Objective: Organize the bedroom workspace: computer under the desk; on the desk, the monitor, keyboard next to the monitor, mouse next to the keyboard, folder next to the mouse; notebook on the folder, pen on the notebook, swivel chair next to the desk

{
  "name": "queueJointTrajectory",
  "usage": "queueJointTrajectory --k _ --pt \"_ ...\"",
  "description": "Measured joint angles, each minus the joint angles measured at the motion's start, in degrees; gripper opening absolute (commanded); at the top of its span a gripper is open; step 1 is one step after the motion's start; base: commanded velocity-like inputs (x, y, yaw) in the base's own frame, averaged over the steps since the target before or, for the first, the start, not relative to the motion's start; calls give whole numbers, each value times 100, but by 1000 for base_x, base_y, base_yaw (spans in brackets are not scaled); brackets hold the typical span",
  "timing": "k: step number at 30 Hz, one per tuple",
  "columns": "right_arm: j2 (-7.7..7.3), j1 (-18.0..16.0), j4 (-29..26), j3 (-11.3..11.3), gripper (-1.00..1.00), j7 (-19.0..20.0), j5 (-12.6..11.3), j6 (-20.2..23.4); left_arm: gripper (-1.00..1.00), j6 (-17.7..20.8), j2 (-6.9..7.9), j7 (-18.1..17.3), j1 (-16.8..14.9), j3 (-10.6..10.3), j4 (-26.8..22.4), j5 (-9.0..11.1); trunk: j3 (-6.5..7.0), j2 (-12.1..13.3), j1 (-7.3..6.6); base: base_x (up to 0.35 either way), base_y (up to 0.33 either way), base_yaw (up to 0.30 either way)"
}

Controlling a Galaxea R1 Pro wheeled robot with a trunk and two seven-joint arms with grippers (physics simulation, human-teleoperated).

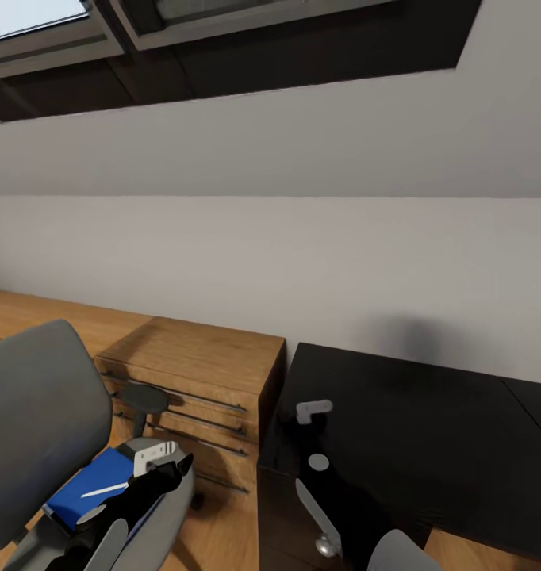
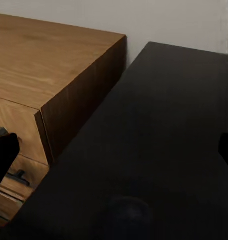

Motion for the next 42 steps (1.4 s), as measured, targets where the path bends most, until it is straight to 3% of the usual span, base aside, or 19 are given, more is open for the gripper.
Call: queueJointTrajectory --k 2,5,17,25,30,42 --pt "-6 5 -600 -15 100 -443 -61 553 100 -2 -8 1 0 1 16 -6 36 80 -43 -212 0 0" --pt "-7 14 -751 -9 100 -509 -139 752 100 -2 -6 2 0 0 18 1 90 201 -107 -293 0 0" --pt "7 20 -942 10 100 -597 -273 786 100 3 -4 -3 0 -3 21 11 324 682 -373 -262 0 -13" --pt "2 29 -1078 9 100 -949 -277 744 100 -4 -14 -7 -1 -27 49 -8 390 684 -374 -21 0 -144" --pt "2 34 -1087 10 100 -966 -278 739 100 -21 -28 -13 -1 -63 274 -26 432 684 -374 -1 0 -181" --pt "-7 36 -1169 9 100 -971 -274 738 100 -30 -87 19 0 -645 738 -20 527 684 -374 0 0 -194"
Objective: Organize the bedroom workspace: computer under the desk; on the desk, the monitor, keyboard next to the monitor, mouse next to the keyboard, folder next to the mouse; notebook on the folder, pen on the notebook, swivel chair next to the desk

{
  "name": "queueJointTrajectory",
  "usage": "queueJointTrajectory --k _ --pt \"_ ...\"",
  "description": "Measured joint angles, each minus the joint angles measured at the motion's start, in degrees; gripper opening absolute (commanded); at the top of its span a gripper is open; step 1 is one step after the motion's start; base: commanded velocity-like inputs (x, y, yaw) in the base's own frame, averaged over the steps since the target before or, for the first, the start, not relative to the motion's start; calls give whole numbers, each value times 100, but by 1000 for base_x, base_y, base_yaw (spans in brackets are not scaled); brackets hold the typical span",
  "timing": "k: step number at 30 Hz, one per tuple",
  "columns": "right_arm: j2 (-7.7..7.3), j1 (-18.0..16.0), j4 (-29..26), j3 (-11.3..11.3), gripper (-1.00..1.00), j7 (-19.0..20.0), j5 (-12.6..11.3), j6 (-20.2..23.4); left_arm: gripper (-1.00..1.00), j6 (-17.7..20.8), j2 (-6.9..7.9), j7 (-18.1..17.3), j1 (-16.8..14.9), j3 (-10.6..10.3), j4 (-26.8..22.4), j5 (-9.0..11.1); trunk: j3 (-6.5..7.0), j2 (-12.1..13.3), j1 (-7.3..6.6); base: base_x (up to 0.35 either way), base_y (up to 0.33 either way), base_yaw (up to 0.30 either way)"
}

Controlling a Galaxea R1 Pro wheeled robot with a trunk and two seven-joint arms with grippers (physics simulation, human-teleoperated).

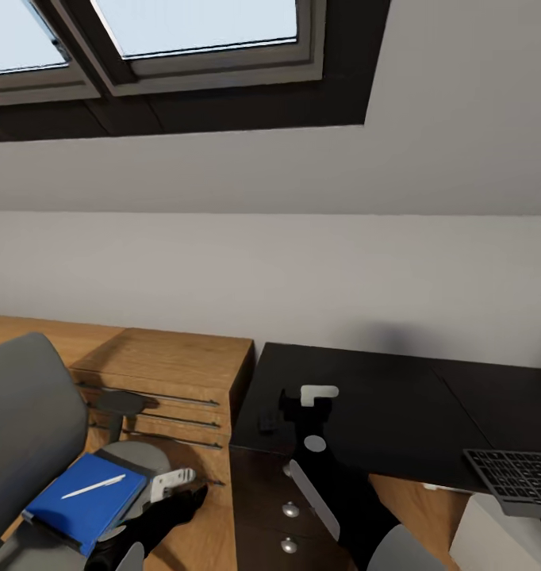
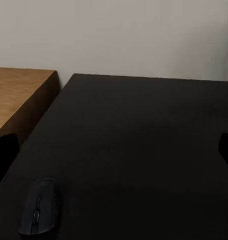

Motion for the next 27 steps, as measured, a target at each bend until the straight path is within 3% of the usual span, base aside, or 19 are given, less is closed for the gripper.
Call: queueJointTrajectory --k 5,9,15,18,27 --pt "0 0 -2 0 100 2 3 0 100 -116 -69 -11 0 -105 451 -5 38 0 0 0 0 -200" --pt "0 3 -8 12 100 8 9 0 100 -636 -209 -27 0 -192 1000 -21 69 0 0 0 0 -197" --pt "0 6 -9 18 100 21 20 -8 100 -835 -256 -18 1 -409 1465 -47 93 0 0 0 0 -78" --pt "0 4 -9 17 100 28 21 -7 100 -1170 -257 -15 1 -437 1579 -21 95 0 0 0 0 -8" --pt "0 3 -10 18 100 17 21 -18 100 -1325 -252 -14 0 -434 1614 -10 100 3 3 -62 0 -28"
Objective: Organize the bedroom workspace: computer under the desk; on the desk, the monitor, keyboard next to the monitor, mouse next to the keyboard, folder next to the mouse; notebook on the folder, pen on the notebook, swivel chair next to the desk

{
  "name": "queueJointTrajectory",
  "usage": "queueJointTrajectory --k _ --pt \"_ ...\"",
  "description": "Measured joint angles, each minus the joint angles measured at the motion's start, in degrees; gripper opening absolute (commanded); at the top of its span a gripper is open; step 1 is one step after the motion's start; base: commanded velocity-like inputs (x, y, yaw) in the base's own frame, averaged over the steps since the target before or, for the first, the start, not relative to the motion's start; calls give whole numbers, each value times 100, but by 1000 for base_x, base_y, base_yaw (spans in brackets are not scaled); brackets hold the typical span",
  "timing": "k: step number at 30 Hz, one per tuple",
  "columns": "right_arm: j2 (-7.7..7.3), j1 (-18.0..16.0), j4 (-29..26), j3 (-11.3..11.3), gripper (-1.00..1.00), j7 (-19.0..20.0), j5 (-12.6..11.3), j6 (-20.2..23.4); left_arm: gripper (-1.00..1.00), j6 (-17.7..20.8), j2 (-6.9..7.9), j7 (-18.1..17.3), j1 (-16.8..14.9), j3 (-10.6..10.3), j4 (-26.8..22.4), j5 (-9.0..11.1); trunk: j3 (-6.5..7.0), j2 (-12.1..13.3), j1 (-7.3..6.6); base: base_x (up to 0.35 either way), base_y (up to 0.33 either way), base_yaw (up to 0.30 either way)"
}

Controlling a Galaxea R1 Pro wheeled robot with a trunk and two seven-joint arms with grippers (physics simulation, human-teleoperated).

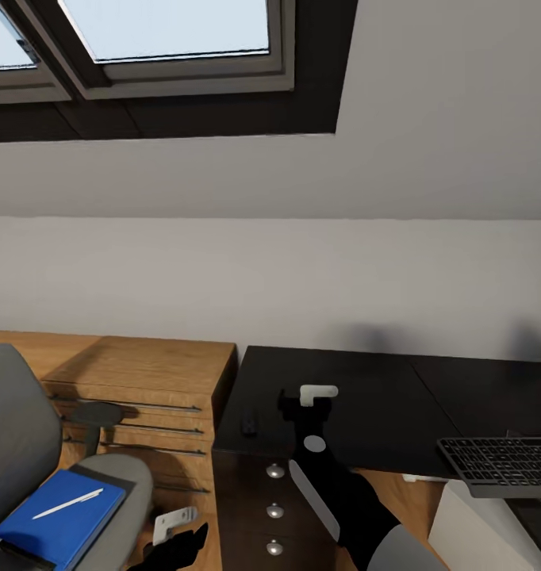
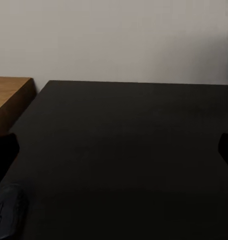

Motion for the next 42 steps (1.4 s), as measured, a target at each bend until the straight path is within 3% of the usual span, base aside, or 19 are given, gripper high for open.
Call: queueJointTrajectory --k 11,15,21,23,25,26,27,30,34,38,42 --pt "3 3 45 28 100 28 -1 9 100 -2 2 14 -1 36 12 0 58 -2 -2 -274 0 -231" --pt "13 3 212 158 100 39 12 -7 100 -7 6 16 -1 48 97 0 75 -2 -3 -45 0 -264" --pt "16 7 405 327 100 29 25 -478 100 -5 55 24 -1 105 147 2 99 -2 -3 -7 0 -266" --pt "28 6 658 339 100 29 33 -660 100 0 60 22 -1 216 151 1 106 -2 -3 -1 0 -237" --pt "53 8 1386 463 100 18 53 -1213 100 6 58 12 -1 425 155 -1 112 -2 -3 0 0 -184" --pt "56 7 1498 491 100 18 59 -1307 100 8 57 12 -1 443 157 0 115 -2 -3 0 0 -63" --pt "61 10 2116 568 100 26 39 -1664 100 12 58 12 0 509 242 2 115 -2 -3 0 0 -40" --pt "75 8 2752 598 100 25 35 -2040 100 0 59 9 1 535 487 1 116 -2 -3 0 0 -19" --pt "233 49 3694 603 100 50 17 -2725 100 -14 64 7 1 565 1038 0 116 -2 -3 0 0 -4" --pt "242 158 4032 609 100 221 18 -2940 100 -67 64 4 0 572 1423 0 116 -2 -3 0 0 0" --pt "242 254 4285 608 100 634 13 -3012 100 -805 67 0 1 565 2021 14 116 -3 -3 0 0 0"
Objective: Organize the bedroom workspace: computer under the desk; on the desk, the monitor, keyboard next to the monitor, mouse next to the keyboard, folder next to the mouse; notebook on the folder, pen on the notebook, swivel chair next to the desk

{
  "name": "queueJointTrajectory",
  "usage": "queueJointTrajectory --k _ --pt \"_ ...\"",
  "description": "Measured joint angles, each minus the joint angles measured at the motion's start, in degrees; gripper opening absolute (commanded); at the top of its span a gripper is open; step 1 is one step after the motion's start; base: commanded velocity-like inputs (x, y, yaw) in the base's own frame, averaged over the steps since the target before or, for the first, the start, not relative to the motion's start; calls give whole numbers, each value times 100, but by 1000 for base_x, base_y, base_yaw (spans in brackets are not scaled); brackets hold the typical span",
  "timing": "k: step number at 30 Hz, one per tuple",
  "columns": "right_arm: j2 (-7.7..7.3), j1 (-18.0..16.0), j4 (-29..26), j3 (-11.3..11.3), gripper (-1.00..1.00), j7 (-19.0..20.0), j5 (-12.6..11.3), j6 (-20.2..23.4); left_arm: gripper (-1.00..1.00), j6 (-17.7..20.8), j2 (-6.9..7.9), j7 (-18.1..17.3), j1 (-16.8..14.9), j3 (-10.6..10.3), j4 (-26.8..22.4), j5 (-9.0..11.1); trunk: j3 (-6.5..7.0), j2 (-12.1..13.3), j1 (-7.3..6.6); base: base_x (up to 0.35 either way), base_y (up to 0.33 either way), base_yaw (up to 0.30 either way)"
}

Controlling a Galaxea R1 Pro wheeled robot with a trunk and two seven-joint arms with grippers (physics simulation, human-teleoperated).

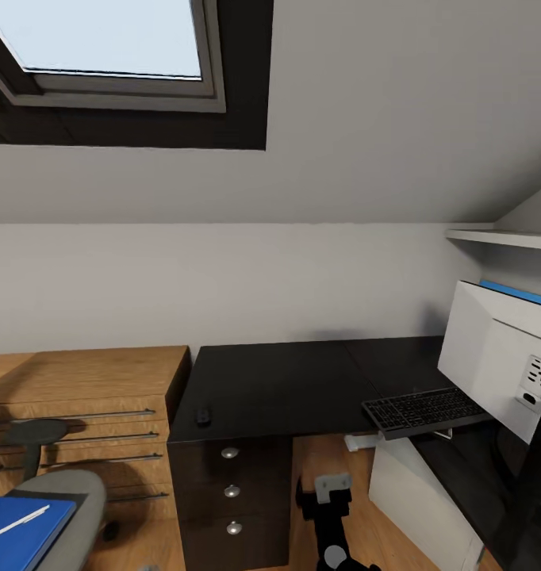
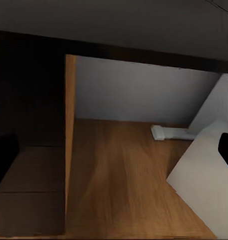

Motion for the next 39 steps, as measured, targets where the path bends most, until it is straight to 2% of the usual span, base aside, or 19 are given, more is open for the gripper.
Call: queueJointTrajectory --k 4,8,25,32,39 --pt "0 24 78 -4 100 233 0 -13 100 -749 -26 -18 0 -7 353 32 0 0 0 0 0 0" --pt "0 30 99 -12 100 397 -2 -20 100 -1003 -45 -20 -1 -8 479 36 0 0 0 0 0 0" --pt "0 64 131 -34 100 482 -130 -12 100 -1111 -64 -27 -1 -56 517 -14 0 0 0 0 0 0" --pt "0 66 240 -49 100 478 -373 -5 100 -1104 -76 -11 -1 -81 517 -24 0 0 0 0 0 0" --pt "-2 66 784 -57 100 478 -455 -16 100 -1096 -78 -9 -1 -94 517 -18 0 0 0 0 0 0"
